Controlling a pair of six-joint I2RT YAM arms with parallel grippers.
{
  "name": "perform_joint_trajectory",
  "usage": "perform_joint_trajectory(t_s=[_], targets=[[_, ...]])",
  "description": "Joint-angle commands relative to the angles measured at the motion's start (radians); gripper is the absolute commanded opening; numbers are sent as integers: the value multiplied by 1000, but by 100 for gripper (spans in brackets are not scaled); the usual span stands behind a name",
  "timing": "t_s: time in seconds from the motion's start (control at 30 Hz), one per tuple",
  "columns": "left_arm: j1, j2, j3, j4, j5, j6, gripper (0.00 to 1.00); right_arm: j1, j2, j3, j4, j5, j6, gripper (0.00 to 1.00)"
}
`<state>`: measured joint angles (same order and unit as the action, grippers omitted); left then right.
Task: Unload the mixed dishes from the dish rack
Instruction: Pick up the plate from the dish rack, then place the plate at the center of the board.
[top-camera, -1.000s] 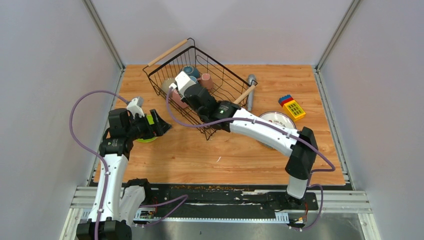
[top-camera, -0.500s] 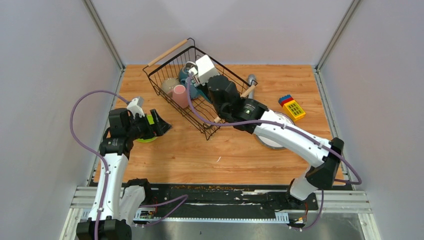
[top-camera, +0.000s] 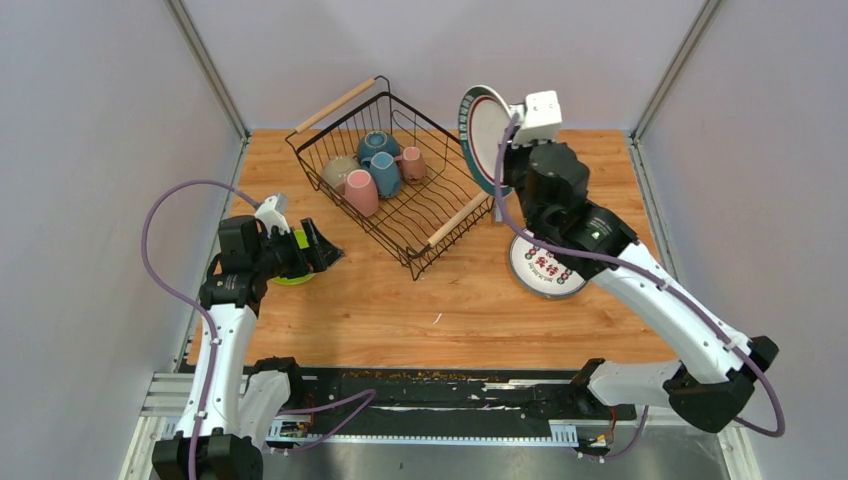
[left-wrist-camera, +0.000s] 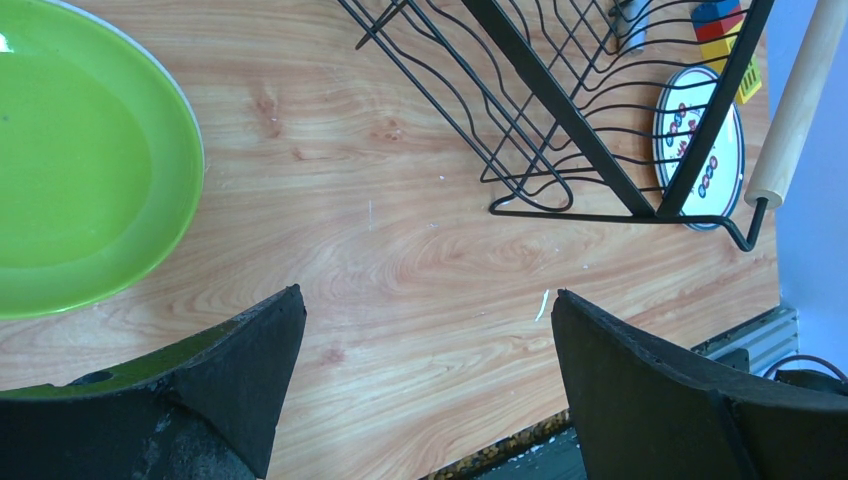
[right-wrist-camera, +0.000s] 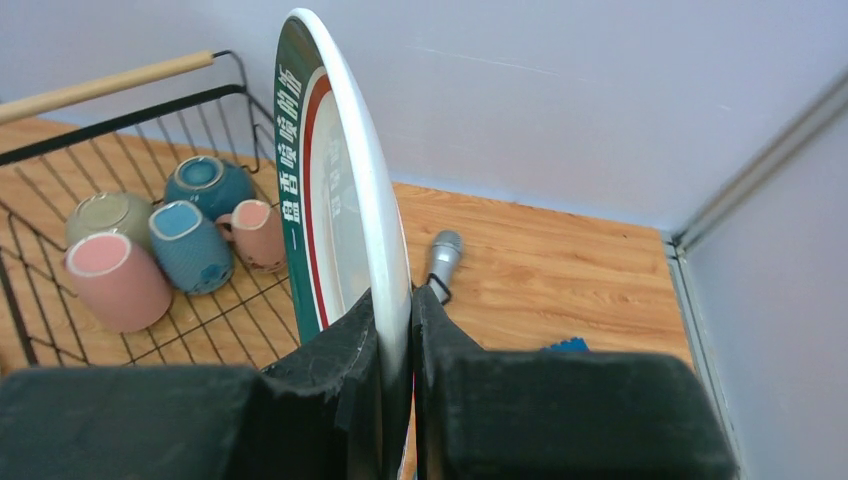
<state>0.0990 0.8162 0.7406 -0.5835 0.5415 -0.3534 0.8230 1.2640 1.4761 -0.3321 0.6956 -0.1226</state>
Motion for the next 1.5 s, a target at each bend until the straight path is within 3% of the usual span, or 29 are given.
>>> perform_joint_trajectory(t_s=[0.0, 0.4, 0.83, 1.03, 1.3, 1.47], targets=[[4, 2, 0, 27, 8, 0, 100, -73, -109, -45, 51, -19, 98, 0], [4, 8, 0, 25, 3, -1, 100, -398, -280, -224, -95, -216, 364, 0], [4, 15, 2, 22, -3, 1, 100, -851, -414, -474, -163, -606, 578, 0], [5, 18, 2, 22, -4, 1, 100, -1037, -418, -623, -118, -863, 690, 0], [5, 20, 2, 22, -4, 1, 100, -1197, -397, -828, 23, -1077, 812, 0], [4, 20, 2, 21, -8, 1, 100, -1235, -370, -912, 84, -1129, 848, 0]])
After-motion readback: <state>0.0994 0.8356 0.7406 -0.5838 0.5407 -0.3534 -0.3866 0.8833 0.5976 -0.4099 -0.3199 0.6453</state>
